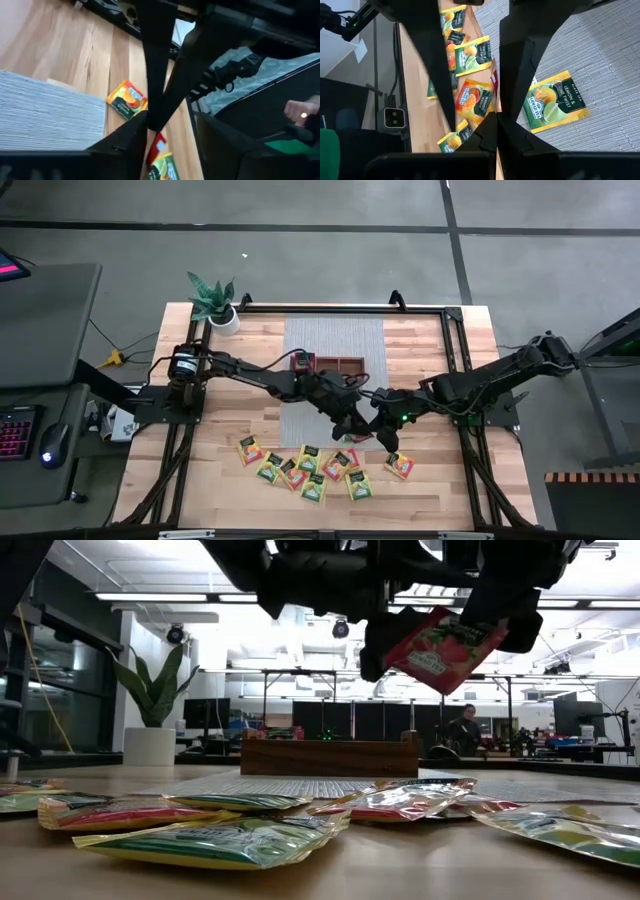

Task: Pick & Place Tea
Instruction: Put the red tea bag into the left section of the wooden organizer

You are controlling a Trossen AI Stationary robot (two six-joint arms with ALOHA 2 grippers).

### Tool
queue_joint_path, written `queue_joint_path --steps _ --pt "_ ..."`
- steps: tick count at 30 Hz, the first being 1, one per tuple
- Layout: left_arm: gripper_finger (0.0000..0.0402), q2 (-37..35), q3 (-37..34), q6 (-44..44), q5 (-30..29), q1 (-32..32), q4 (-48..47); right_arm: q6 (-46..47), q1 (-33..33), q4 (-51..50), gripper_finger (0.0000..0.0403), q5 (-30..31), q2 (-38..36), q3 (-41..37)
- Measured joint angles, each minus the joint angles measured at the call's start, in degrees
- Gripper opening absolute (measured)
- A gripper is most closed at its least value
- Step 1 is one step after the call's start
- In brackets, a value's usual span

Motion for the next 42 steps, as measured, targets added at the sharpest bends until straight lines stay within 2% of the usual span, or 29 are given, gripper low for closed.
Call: queue_joint_path --steps 7,9,24,28,37,42 --pt "0.0037 0.0 2.0 5.5 0.8 0.3 -6.5 -0.3 0.0 0.0 0.0 -0.2 0.0 0.0" --pt "0.0013 0.0 2.1 6.2 1.1 0.3 -7.1 -0.6 0.0 0.0 0.0 -0.4 0.0 0.0" --pt "0.0 -0.1 2.0 10.2 0.1 0.2 -8.0 -1.1 0.0 -0.5 0.0006 -1.0 0.0 0.0" --pt "0.0 -0.1 2.0 10.3 -0.2 0.2 -7.9 -0.5 0.0 -0.5 0.0039 -2.0 0.0 0.0" --pt "0.0 -0.1 2.0 10.5 -1.6 0.2 -8.5 1.1 0.0 -1.0 0.0154 -3.6 -2.5 0.0" --pt "0.0 -0.1 2.0 11.6 -4.9 0.2 -8.5 1.6 0.0 -6.8 0.0185 -0.3 -7.6 0.0"
